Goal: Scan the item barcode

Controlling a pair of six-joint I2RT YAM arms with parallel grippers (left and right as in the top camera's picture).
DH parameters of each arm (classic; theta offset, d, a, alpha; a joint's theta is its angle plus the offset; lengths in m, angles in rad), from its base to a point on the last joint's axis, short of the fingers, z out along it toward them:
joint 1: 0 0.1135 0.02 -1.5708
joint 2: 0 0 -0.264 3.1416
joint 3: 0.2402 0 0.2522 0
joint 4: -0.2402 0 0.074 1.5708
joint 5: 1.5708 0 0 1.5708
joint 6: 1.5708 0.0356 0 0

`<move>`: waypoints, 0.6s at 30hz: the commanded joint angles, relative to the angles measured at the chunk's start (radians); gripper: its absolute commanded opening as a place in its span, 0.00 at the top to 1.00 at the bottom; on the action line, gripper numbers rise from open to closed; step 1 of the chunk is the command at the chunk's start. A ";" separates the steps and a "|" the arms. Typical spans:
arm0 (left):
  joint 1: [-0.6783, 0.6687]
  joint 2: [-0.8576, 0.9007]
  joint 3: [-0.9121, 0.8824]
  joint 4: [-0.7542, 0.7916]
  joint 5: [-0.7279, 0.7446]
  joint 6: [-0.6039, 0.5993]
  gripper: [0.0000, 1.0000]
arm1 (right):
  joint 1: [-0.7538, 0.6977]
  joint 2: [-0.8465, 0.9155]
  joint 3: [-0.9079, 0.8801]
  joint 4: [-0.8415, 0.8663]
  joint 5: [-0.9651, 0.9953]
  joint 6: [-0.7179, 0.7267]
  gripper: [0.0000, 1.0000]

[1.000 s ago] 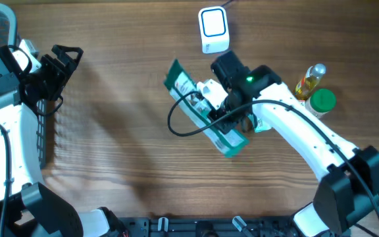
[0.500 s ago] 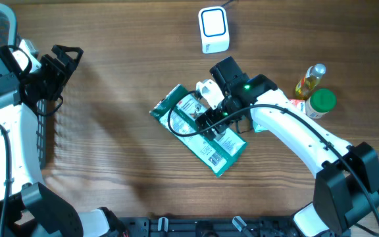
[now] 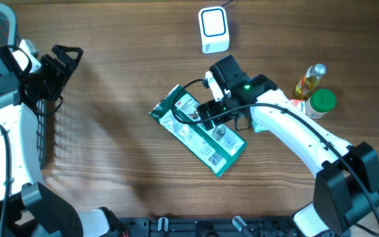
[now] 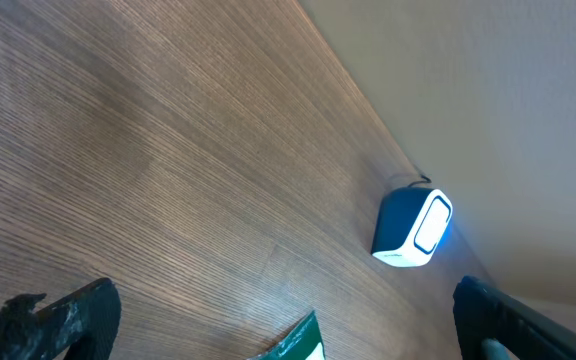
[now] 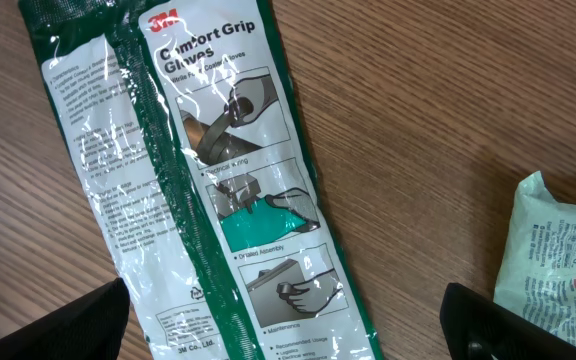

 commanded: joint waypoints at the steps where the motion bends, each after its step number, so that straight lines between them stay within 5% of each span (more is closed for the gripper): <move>1: 0.006 -0.007 0.006 0.003 -0.006 0.005 0.00 | -0.002 0.010 -0.006 0.004 0.021 0.020 0.00; 18: 0.006 -0.007 0.006 0.003 -0.006 0.005 0.00 | -0.002 -0.077 -0.010 0.002 0.086 0.014 0.00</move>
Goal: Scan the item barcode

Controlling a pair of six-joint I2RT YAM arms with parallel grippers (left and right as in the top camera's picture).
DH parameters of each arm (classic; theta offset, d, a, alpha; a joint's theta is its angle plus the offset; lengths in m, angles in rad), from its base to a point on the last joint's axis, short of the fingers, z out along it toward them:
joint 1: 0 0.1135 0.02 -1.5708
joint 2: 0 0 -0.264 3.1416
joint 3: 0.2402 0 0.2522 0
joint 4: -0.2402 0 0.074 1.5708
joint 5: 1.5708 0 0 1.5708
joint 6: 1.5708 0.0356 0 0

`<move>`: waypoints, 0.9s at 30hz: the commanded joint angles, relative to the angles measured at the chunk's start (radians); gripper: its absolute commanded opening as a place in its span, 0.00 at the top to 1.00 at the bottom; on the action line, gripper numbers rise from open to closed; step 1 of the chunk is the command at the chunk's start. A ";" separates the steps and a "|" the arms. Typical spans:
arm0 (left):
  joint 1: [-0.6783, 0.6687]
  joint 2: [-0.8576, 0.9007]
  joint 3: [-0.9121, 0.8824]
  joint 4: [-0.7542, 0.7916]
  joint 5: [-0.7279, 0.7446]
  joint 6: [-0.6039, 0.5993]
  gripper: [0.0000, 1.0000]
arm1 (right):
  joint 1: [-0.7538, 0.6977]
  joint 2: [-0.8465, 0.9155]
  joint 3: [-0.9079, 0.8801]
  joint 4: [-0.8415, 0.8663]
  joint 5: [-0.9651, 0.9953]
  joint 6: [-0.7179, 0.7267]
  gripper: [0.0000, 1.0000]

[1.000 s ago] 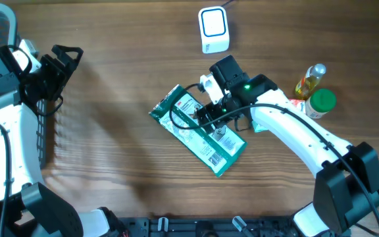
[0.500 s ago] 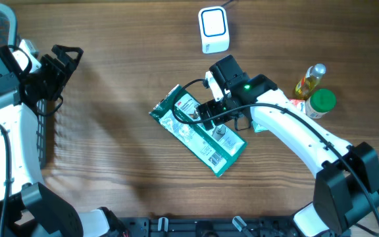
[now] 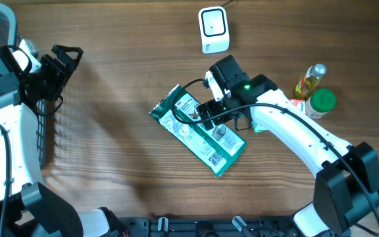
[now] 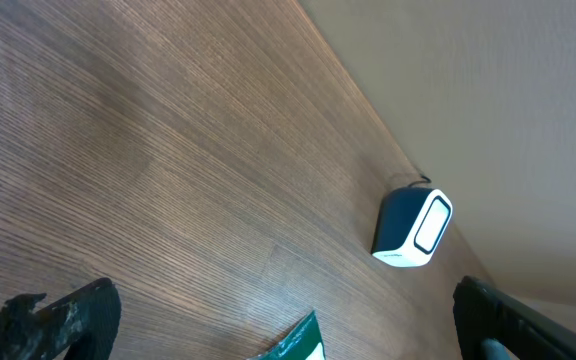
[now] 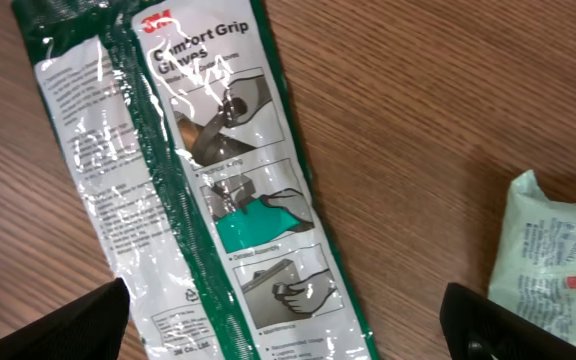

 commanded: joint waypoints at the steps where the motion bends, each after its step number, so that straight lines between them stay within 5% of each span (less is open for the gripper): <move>1: 0.006 -0.007 0.006 0.003 -0.006 0.005 0.00 | -0.002 -0.114 -0.010 0.005 0.079 0.013 0.00; 9: 0.006 -0.007 0.006 0.003 -0.006 0.005 0.00 | -0.003 -0.539 -0.010 0.037 0.228 -0.134 0.00; 18: 0.006 -0.007 0.006 0.003 -0.006 0.005 0.00 | -0.060 -0.949 -0.023 0.065 0.206 -0.139 0.00; 23: 0.006 -0.007 0.006 0.003 -0.006 0.005 0.00 | -0.230 -1.200 -0.211 0.148 0.135 -0.140 0.00; 27: 0.006 -0.007 0.006 0.003 -0.006 0.005 0.00 | -0.297 -1.460 -0.474 0.381 0.137 -0.143 0.00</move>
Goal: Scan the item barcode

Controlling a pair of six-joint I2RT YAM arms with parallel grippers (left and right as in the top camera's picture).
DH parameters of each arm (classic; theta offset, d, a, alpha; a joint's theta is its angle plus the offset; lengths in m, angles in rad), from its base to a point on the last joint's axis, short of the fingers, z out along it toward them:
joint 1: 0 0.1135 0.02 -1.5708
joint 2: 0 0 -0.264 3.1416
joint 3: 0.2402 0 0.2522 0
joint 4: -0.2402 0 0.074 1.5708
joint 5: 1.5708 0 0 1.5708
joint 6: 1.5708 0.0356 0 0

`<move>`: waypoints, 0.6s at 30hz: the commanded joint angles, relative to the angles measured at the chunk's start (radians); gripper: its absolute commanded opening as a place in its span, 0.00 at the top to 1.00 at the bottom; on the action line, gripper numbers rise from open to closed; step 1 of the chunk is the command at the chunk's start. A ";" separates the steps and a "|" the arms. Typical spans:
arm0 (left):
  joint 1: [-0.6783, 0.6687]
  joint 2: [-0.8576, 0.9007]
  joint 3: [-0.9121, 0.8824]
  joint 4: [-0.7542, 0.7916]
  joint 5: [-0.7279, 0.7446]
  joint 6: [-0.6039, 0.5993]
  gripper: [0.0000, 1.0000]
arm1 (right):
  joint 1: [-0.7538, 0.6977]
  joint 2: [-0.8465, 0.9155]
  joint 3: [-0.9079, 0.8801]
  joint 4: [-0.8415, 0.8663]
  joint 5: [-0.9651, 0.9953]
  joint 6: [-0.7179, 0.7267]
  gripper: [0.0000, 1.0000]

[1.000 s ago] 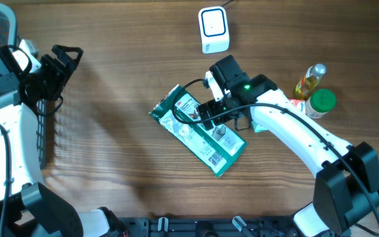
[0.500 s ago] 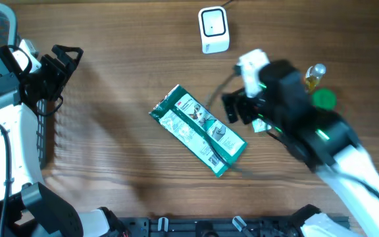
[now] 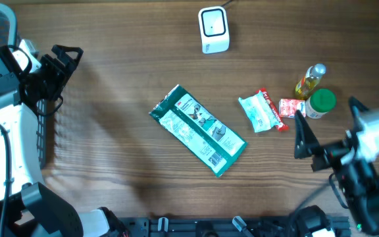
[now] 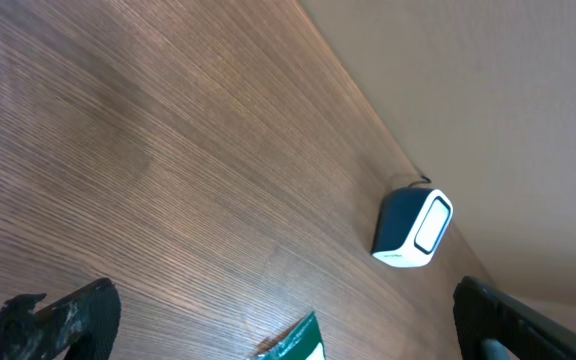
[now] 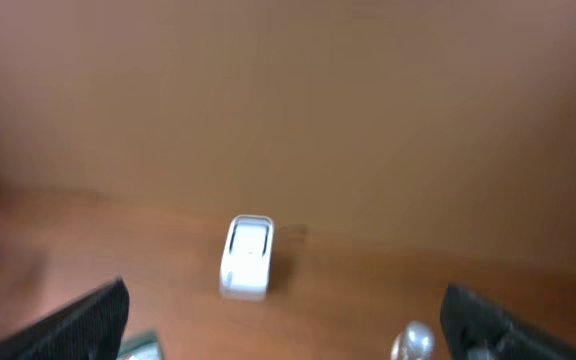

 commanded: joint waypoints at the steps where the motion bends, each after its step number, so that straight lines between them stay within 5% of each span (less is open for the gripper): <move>1: 0.006 -0.007 0.006 0.003 -0.005 0.005 0.00 | -0.059 -0.217 -0.236 0.208 -0.024 -0.017 0.00; 8: 0.006 -0.007 0.006 0.003 -0.005 0.005 0.00 | -0.092 -0.400 -0.702 0.762 -0.033 -0.014 0.00; 18: 0.006 -0.007 0.006 0.003 -0.005 0.005 0.00 | -0.130 -0.400 -0.931 0.815 -0.093 -0.010 0.00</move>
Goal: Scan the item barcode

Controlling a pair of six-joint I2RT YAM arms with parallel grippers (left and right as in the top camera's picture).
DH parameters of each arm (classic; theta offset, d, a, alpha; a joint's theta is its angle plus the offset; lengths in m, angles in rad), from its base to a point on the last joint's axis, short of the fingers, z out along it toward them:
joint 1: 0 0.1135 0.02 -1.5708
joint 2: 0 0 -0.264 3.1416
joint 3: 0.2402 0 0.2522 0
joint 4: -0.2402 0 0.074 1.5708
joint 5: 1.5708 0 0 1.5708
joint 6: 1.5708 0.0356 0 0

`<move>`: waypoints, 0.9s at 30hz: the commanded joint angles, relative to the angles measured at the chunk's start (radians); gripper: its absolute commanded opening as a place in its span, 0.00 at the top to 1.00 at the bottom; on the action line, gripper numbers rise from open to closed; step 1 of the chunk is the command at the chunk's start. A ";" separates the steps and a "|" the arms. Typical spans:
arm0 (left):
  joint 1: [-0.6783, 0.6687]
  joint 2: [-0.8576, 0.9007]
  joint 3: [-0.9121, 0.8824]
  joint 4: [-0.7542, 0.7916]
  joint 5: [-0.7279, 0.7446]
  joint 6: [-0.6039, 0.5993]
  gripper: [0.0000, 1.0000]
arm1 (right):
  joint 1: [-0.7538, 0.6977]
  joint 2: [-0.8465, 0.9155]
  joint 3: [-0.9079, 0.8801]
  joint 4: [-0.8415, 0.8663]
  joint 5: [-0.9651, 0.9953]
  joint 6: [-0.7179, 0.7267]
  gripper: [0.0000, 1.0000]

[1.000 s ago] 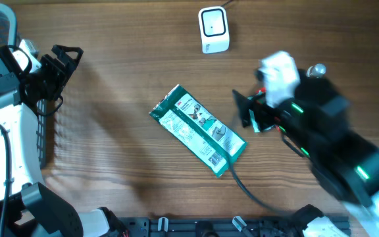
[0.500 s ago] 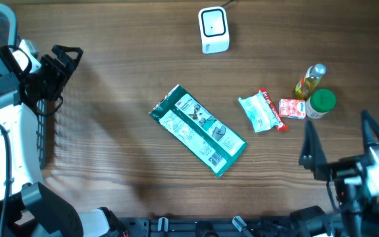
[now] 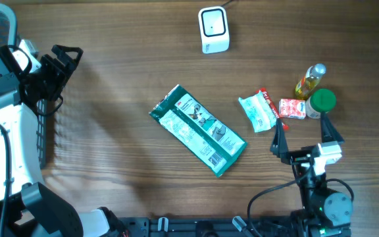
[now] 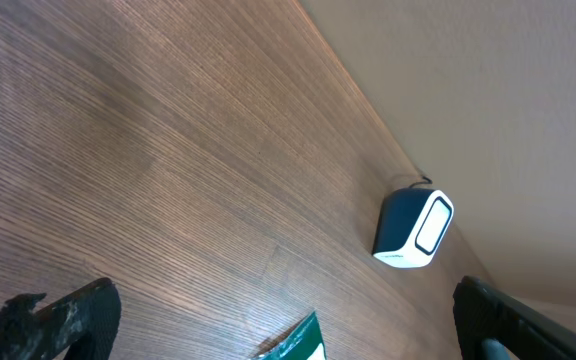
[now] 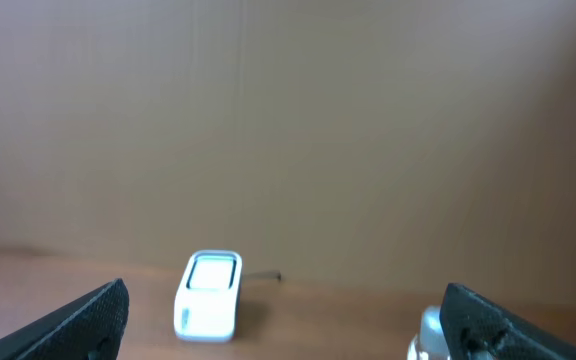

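A green and white glove packet (image 3: 198, 139) lies flat in the middle of the table; one corner of it (image 4: 298, 346) shows in the left wrist view. The white scanner (image 3: 213, 29) stands at the far edge, also seen from the left wrist (image 4: 413, 228) and the right wrist (image 5: 208, 309). My left gripper (image 3: 63, 56) is open at the far left with nothing between its fingers (image 4: 48, 320). My right gripper (image 3: 306, 141) is open near the front right, facing the far side, well clear of the packet.
A pale green pouch (image 3: 257, 112), a red and white packet (image 3: 292, 108), an oil bottle (image 3: 310, 80) and a green-lidded jar (image 3: 322, 101) cluster at the right, just beyond my right gripper. A black basket (image 3: 41, 125) sits at the left edge.
My right arm has moved from the right edge to the front right, its open gripper now level and facing the scanner. The packet and the left arm are unchanged.
My right gripper was open low over the glove packet in the middle, the scanner glowing blue, then white. Then the arm was away at the right edge with the packet left flat. Now it rests folded at the front right.
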 commanded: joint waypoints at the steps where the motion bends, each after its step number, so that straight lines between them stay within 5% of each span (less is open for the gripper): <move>1: 0.006 -0.007 0.006 0.003 -0.003 0.005 0.00 | -0.051 -0.016 -0.003 -0.017 -0.072 -0.002 0.00; 12: 0.006 -0.007 0.006 0.003 -0.003 0.005 0.00 | -0.113 -0.016 -0.003 -0.277 -0.161 -0.082 0.00; 27: 0.006 -0.007 0.006 0.003 -0.003 0.005 0.00 | -0.113 -0.014 -0.003 -0.275 -0.158 -0.084 0.00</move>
